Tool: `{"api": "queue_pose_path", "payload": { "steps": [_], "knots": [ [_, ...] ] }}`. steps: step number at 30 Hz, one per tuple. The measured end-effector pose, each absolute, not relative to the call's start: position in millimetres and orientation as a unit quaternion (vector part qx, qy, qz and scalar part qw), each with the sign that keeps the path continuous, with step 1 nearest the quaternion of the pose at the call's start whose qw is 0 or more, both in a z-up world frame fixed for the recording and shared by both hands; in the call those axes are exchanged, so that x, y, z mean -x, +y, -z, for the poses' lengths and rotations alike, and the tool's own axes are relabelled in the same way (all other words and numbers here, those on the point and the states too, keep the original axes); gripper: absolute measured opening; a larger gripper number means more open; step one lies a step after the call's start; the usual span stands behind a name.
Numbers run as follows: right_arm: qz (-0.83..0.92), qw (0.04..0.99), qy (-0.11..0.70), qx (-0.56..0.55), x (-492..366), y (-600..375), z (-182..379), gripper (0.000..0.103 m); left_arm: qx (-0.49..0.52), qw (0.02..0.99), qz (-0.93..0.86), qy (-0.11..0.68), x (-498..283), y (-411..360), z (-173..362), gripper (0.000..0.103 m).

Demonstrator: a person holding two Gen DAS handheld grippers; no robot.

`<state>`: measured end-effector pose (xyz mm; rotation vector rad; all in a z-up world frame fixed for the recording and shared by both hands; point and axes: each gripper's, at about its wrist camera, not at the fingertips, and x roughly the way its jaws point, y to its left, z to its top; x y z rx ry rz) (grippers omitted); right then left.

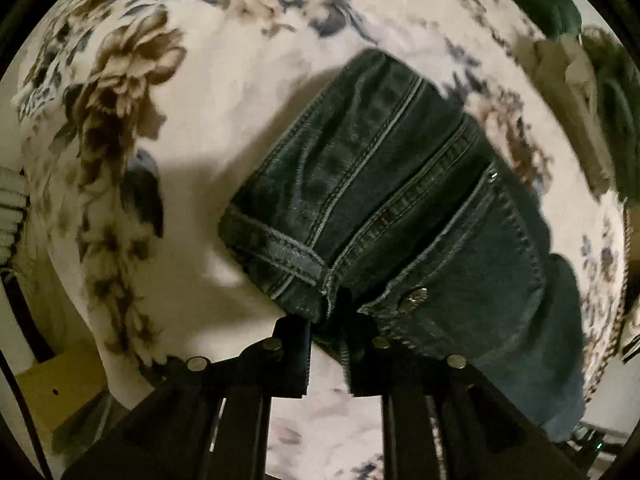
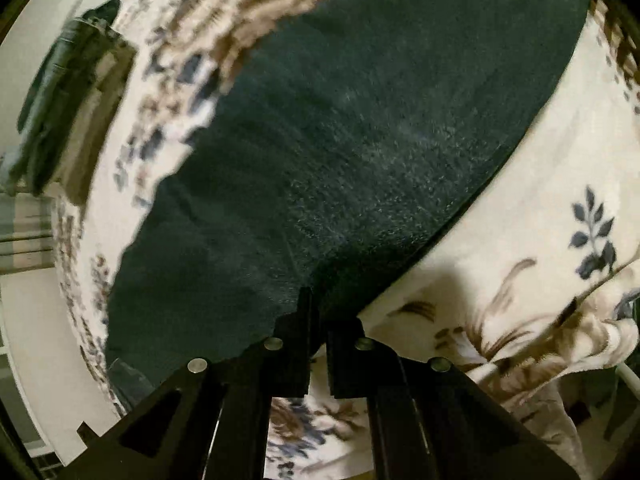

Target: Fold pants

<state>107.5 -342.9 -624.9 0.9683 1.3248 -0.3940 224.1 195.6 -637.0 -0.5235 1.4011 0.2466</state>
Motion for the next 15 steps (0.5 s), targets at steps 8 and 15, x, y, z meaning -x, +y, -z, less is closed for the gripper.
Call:
{"api": "queue_pose_path", "payload": {
  "steps": [8, 15],
  "knots": [
    [0.069, 0.653, 0.707, -0.262, -156, -293, 576, 0.051, 0.091, 0.764, -0.122, 0.627, -222, 154, 564, 0.090],
    [-0.136, 0.620, 0.715, -0.295, -314, -194, 577, 0.064, 0.025, 0.791, -0.098, 0.603, -293, 111, 579, 0.091]
  ]
}}
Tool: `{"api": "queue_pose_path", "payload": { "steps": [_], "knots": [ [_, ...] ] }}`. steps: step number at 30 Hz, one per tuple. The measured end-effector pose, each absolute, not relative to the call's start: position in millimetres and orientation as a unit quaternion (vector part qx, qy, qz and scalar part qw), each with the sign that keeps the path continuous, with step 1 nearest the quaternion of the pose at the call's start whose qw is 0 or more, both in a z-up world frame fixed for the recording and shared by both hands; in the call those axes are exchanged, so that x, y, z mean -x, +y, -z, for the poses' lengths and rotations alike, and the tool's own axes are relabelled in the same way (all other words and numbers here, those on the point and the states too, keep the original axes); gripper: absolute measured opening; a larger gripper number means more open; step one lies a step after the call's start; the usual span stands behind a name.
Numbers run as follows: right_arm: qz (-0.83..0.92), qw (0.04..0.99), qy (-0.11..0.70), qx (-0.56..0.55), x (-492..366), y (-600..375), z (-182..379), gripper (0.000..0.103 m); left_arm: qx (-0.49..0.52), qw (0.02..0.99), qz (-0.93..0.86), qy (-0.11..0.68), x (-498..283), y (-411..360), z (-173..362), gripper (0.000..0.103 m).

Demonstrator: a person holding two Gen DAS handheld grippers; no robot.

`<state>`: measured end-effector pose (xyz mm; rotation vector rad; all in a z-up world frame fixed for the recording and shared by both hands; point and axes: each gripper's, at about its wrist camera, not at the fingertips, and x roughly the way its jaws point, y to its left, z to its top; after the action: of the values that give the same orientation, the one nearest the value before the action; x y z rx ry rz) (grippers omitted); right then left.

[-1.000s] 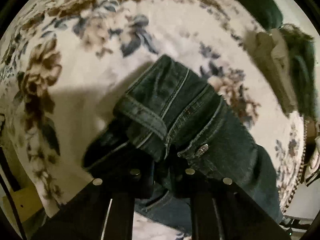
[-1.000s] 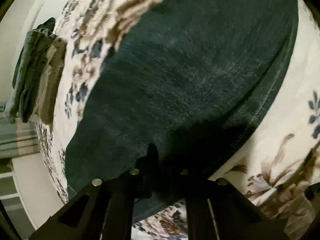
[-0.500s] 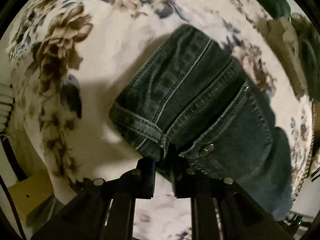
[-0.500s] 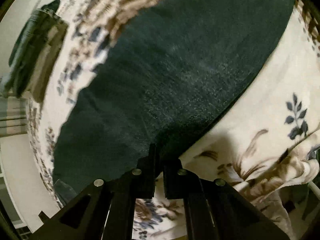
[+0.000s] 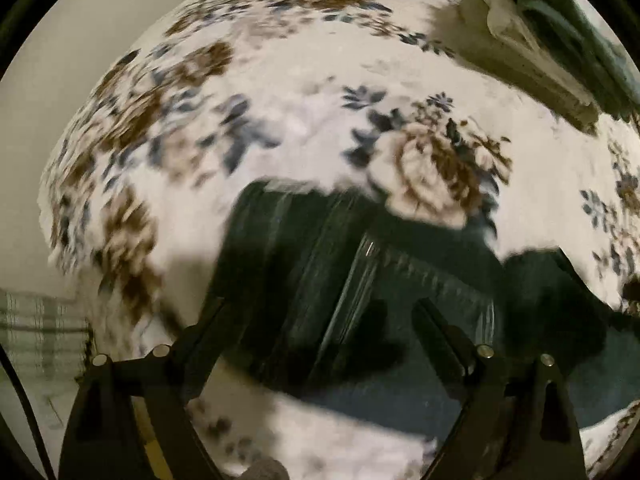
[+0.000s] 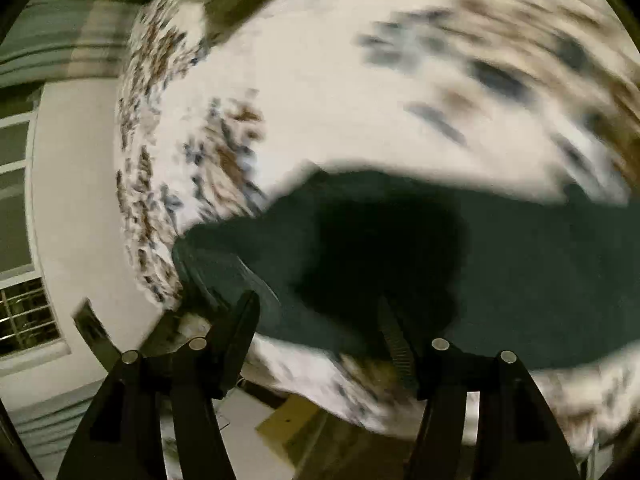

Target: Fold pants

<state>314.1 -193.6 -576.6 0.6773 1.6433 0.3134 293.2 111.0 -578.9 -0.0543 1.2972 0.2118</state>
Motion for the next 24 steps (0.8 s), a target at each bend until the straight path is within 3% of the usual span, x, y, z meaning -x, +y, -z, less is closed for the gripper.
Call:
{"api": "queue_pose_path", "payload": {
  "steps": [6, 8, 10, 12, 14, 17, 18, 20, 21, 22, 23, 24],
  "knots": [
    [-0.142, 0.517, 0.799, -0.273, -385, -144, 665, 0.064, 0.012, 0.777, -0.083, 0.624, -312, 116, 613, 0.091],
    [-0.120, 0.531, 0.805, -0.237, -386, -142, 668, 0.019, 0.018, 0.771, -0.084, 0.631, -309, 121, 621, 0.093],
    [-0.109, 0.565, 0.775, -0.261, -388, -156, 648, 0.008, 0.043, 0.766, -0.083, 0.636, -304, 130, 627, 0.095],
    [-0.098, 0.596, 0.735, -0.306, -389, -182, 622, 0.008, 0.053, 0.763, -0.084, 0.639, -301, 135, 631, 0.096],
    [-0.087, 0.605, 0.728, -0.311, -392, -189, 617, 0.000, 0.054, 0.762, -0.085, 0.640, -300, 136, 631, 0.096],
    [-0.087, 0.589, 0.732, -0.331, -396, -193, 626, 0.003, 0.056, 0.758, -0.089, 0.643, -300, 136, 630, 0.096],
    [-0.096, 0.569, 0.741, -0.344, -396, -192, 631, 0.009, 0.059, 0.758, -0.089, 0.644, -300, 136, 629, 0.096],
    [-0.107, 0.568, 0.742, -0.339, -391, -186, 631, 0.038, 0.058, 0.758, -0.089, 0.644, -300, 136, 628, 0.096],
    [-0.112, 0.572, 0.750, -0.313, -390, -179, 632, 0.072, 0.055, 0.758, -0.089, 0.644, -300, 135, 628, 0.096],
    [-0.114, 0.567, 0.761, -0.295, -388, -168, 640, 0.085, 0.052, 0.758, -0.089, 0.644, -301, 136, 627, 0.096],
    [-0.117, 0.561, 0.771, -0.277, -386, -158, 647, 0.081, 0.048, 0.758, -0.089, 0.644, -300, 137, 627, 0.096],
    [-0.114, 0.568, 0.776, -0.251, -385, -153, 652, 0.044, 0.044, 0.758, -0.089, 0.645, -302, 134, 625, 0.096]
  ]
}}
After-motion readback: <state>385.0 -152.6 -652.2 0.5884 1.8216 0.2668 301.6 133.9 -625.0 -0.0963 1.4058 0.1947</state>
